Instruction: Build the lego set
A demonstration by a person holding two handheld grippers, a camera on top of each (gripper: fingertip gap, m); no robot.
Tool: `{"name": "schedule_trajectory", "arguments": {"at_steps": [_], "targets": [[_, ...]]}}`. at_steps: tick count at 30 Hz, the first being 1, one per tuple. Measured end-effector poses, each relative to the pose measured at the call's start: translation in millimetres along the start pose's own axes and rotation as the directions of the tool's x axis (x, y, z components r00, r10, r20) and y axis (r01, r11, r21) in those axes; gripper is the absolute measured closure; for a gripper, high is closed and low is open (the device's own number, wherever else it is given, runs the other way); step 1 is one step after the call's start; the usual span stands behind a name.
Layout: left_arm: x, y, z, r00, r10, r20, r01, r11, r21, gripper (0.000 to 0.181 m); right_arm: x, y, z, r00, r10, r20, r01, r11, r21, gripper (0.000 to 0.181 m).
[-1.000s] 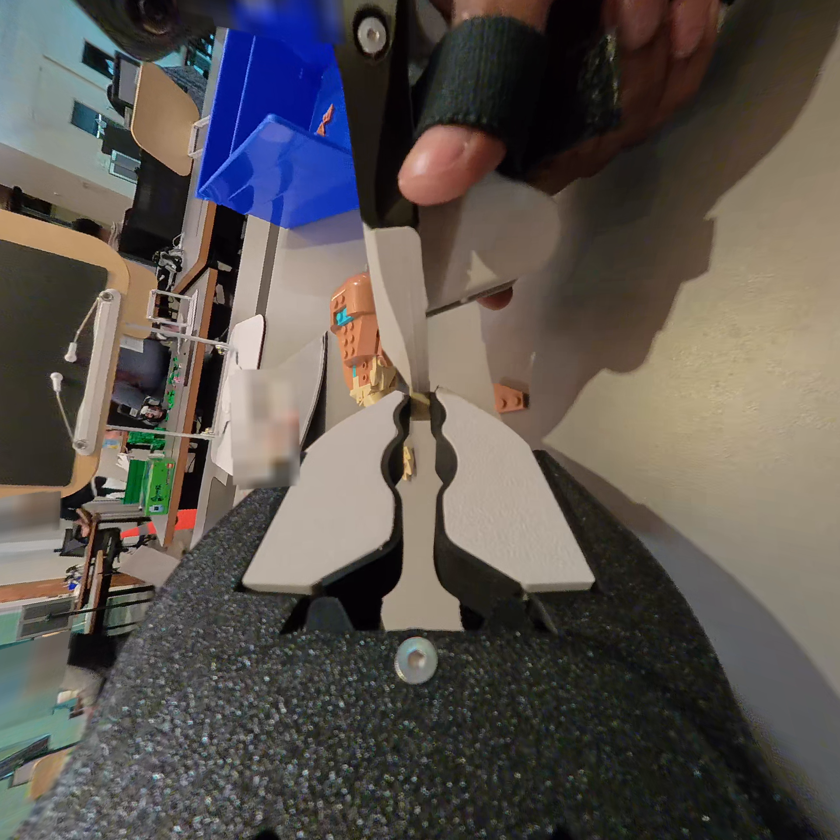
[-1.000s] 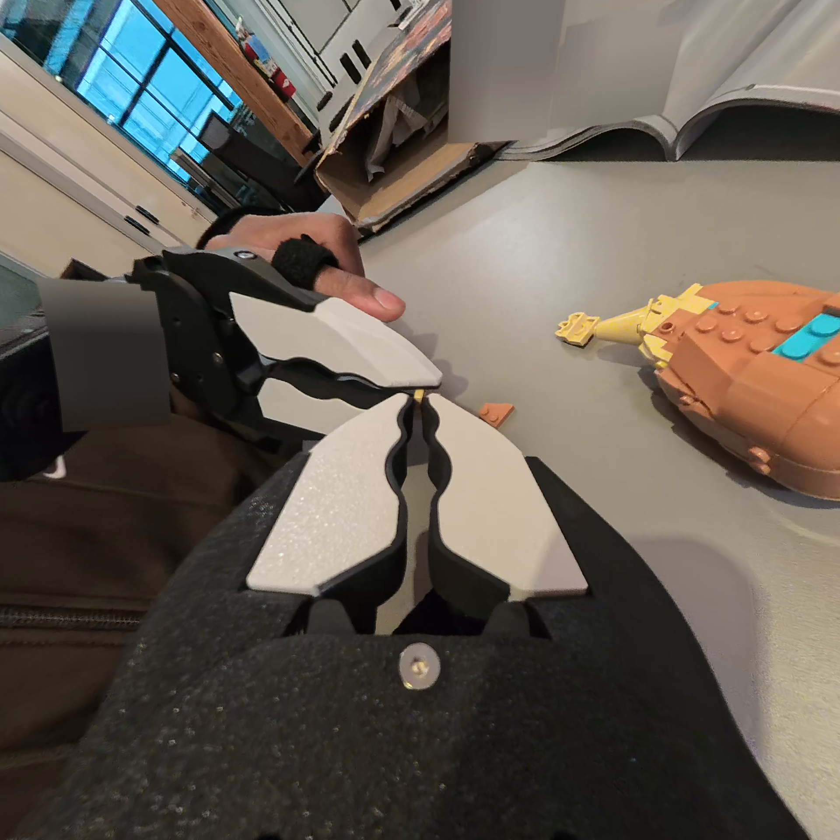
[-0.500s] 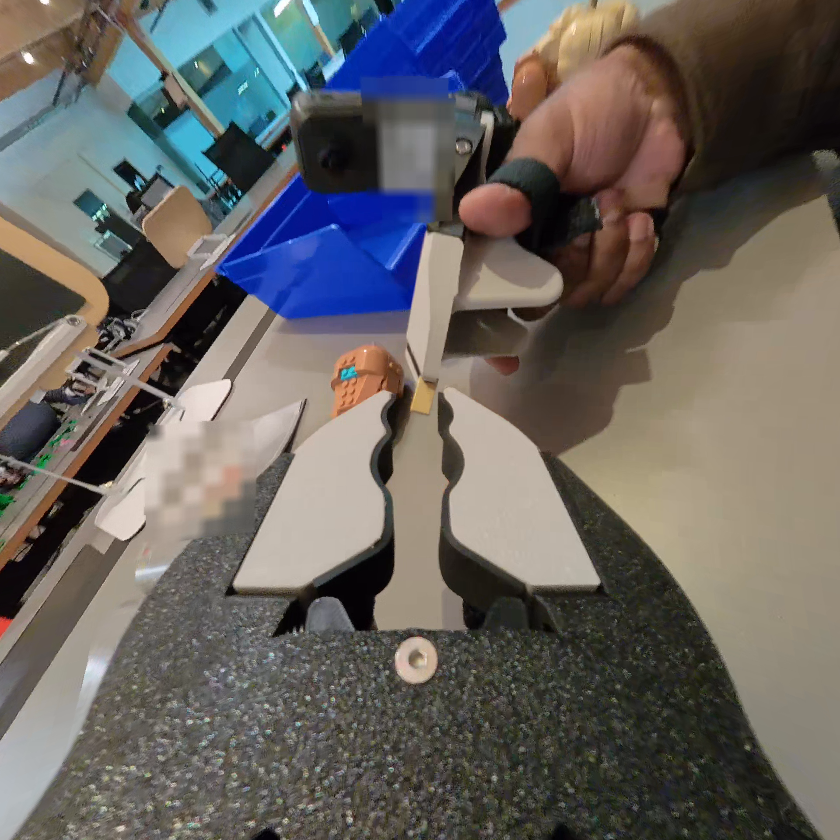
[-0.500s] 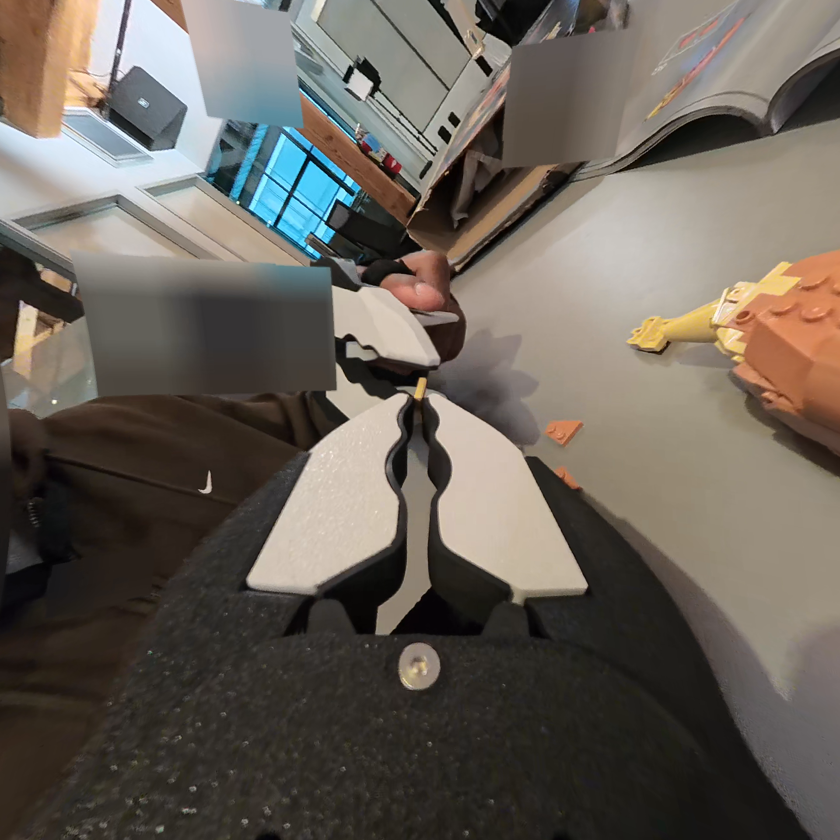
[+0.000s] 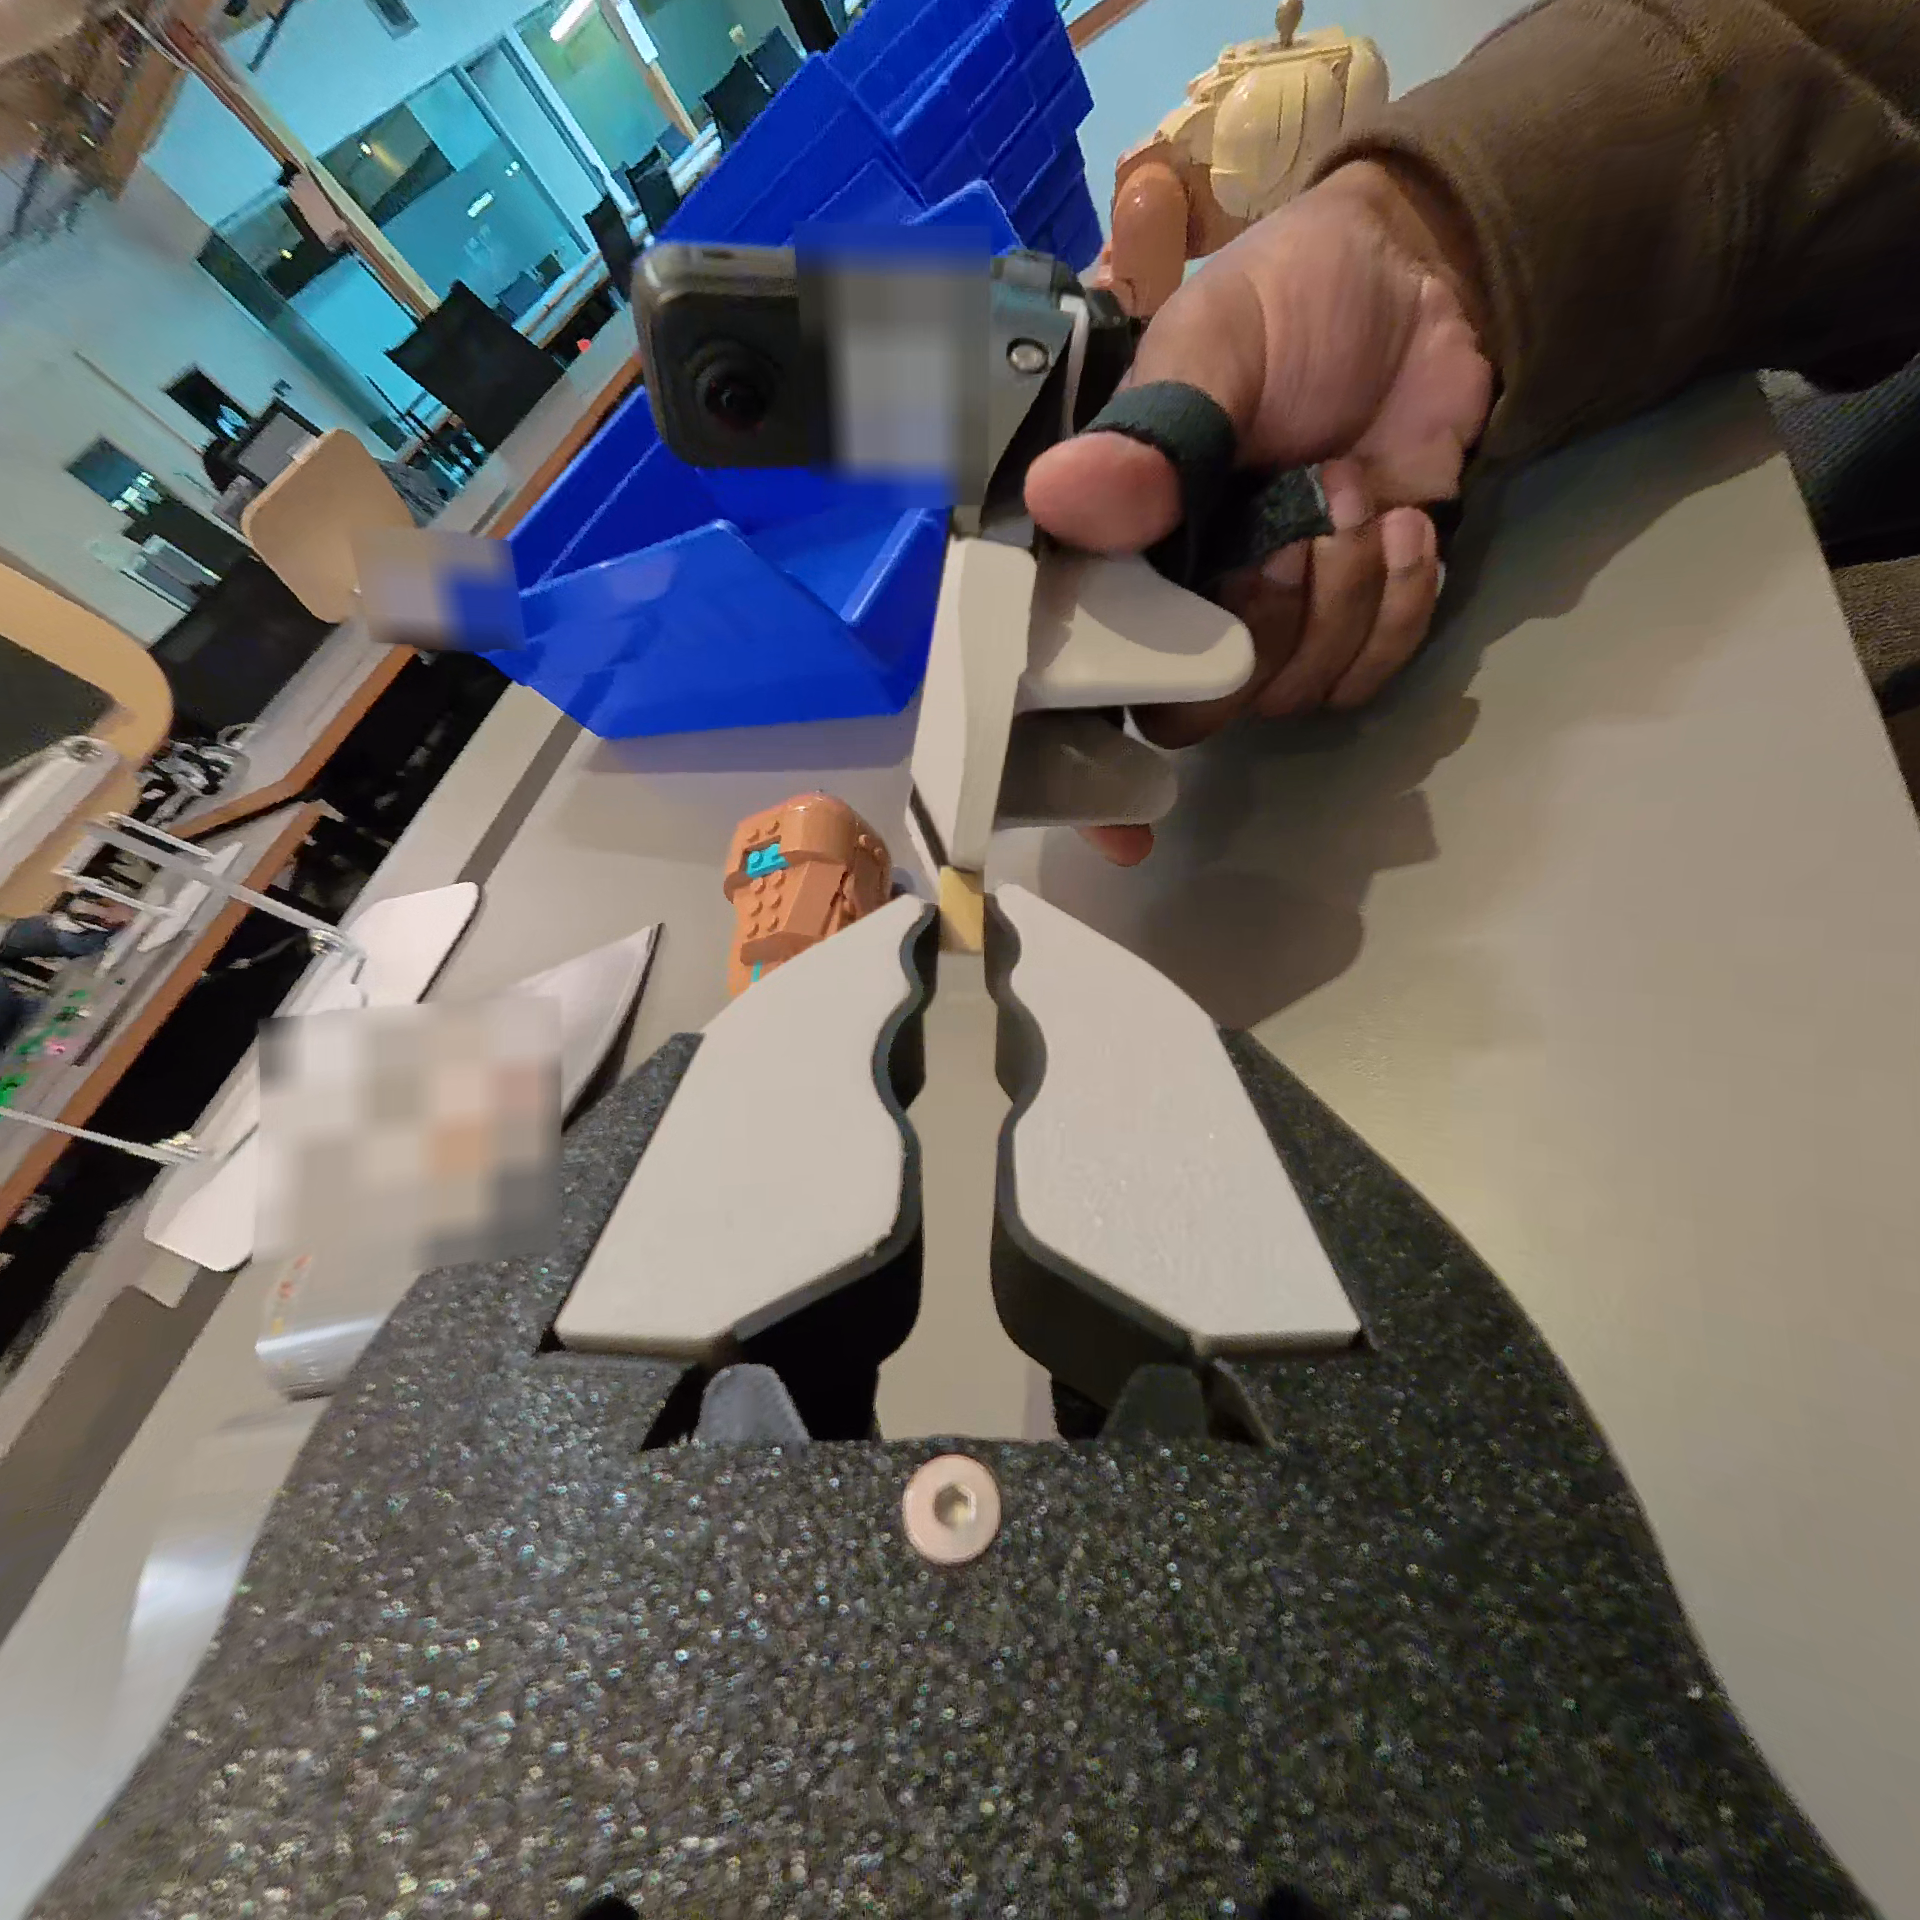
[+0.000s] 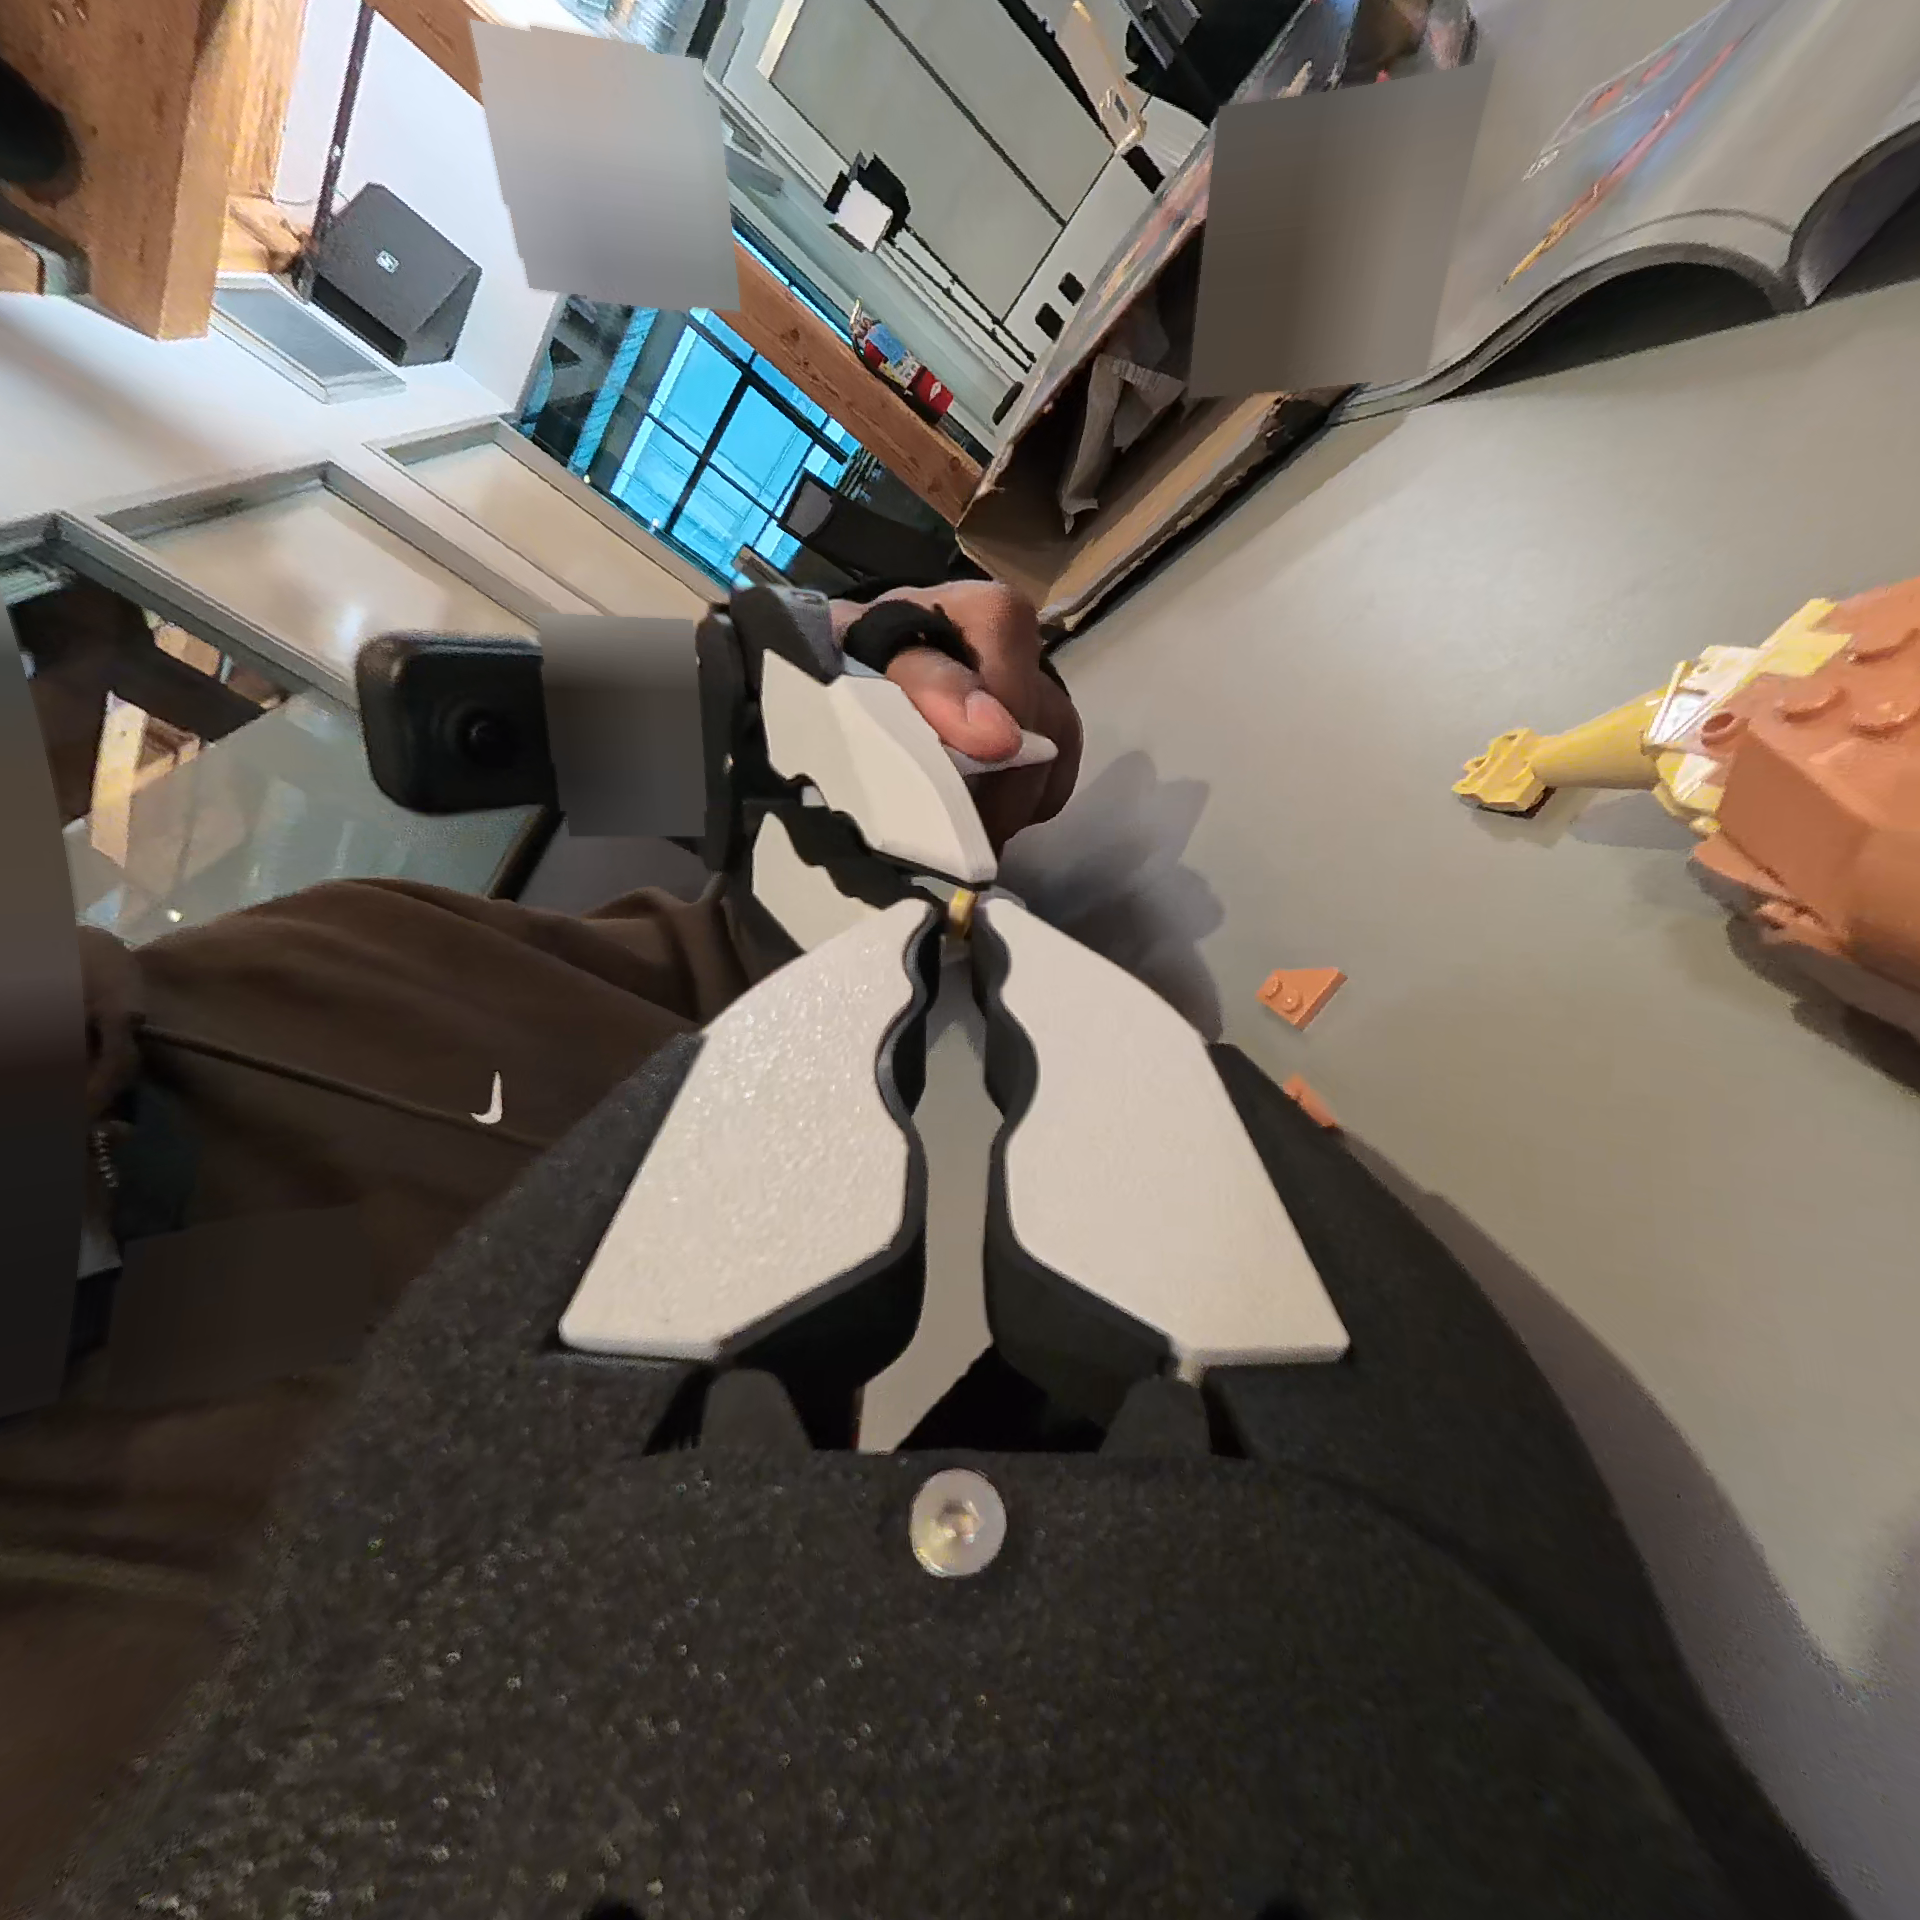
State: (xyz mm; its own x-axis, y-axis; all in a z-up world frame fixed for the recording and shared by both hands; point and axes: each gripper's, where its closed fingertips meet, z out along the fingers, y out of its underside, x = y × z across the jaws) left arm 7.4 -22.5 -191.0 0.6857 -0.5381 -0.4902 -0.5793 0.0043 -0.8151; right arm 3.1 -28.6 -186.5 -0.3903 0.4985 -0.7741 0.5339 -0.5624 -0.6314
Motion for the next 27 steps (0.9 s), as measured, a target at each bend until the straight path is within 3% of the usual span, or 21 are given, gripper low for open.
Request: {"name": "schedule_trajectory", "arguments": {"at_steps": [1,5,12,18,27], "targets": [[-0.1,0.9,-0.5,1.0,-0.017,-0.013,0.017,1.0,-0.006,0.173,0.0,-0.6,-0.9,1.0,-0.029,-0.009,0.029,1.0,-0.003,0.17],[1.9,4.7,-3.5,0.991,-0.097,-0.095,0.094,0.995,-0.035,0.173,2.0,-4.0,-8.3,0.965,-0.245,-0.093,0.243,0.969,-0.038,0.164],[5.5,8.7,-2.8,0.951,-0.201,-0.235,0.184,0.978,-0.094,0.173,-0.1,3.2,-5.6,0.824,-0.548,-0.147,0.525,0.834,-0.168,0.162],[13.4,8.3,-0.3,0.941,-0.177,-0.29,0.153,0.983,-0.104,0.173,2.5,13.3,0.6,0.737,-0.656,-0.16,0.617,0.751,-0.237,0.162],[20.1,9.0,-0.5,0.921,-0.194,-0.338,0.168,0.98,-0.105,0.173,5.1,20.6,1.8,0.713,-0.686,-0.144,0.638,0.72,-0.274,0.169]]}}
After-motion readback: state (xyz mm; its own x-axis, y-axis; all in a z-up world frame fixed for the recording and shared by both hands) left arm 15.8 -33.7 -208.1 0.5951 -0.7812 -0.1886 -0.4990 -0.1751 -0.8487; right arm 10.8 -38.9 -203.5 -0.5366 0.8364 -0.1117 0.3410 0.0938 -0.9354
